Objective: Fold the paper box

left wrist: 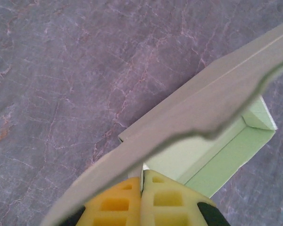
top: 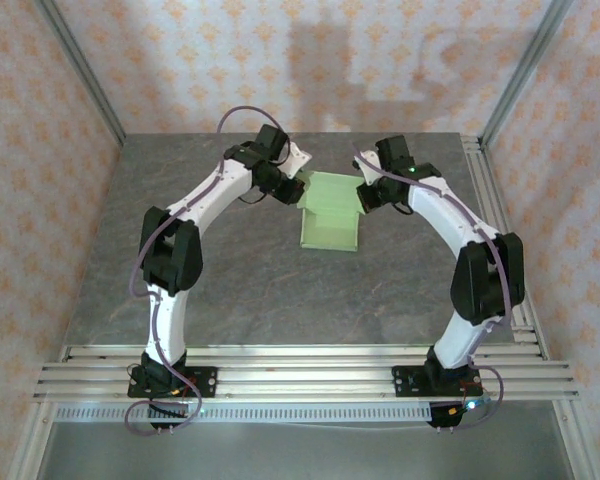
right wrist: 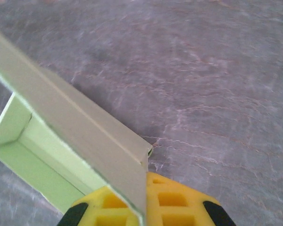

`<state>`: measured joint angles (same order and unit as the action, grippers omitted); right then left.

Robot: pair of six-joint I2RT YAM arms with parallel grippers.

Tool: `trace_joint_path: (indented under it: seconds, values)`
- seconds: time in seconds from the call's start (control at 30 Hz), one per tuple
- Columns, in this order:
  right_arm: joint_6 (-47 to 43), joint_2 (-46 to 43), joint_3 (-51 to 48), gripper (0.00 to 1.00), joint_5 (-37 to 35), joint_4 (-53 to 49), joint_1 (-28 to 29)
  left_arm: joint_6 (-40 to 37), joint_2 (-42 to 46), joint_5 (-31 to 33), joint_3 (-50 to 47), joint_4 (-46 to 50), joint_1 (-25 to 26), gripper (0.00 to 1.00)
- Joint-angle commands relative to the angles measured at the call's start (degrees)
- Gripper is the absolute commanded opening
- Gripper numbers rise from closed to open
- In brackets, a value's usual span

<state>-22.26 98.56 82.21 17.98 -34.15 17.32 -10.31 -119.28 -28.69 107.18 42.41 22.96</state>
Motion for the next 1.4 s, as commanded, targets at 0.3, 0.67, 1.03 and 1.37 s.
trace_joint_path:
  seconds: [0.3, 0.67, 1.03, 1.37]
  values:
    - [31.2, -7.2, -13.1, 0.00, -16.5, 22.4, 3.5, 21.2, 3.7, 8.9, -5.5, -13.7, 3.7, 0.03]
    - [39.0, -9.3, -22.3, 0.00, -26.3, 35.3, 7.1, 26.0, 4.3, 12.1, -9.8, -20.9, 5.4, 0.03]
    - [37.3, -10.6, -30.9, 0.00, -33.8, 49.7, 10.7, 28.4, 7.6, 14.6, -19.7, -31.7, 7.3, 0.03]
    - [33.1, -9.1, -38.2, 0.00, -33.6, 62.6, 11.8, 31.9, 7.6, 15.8, -25.9, -40.7, 8.2, 0.03]
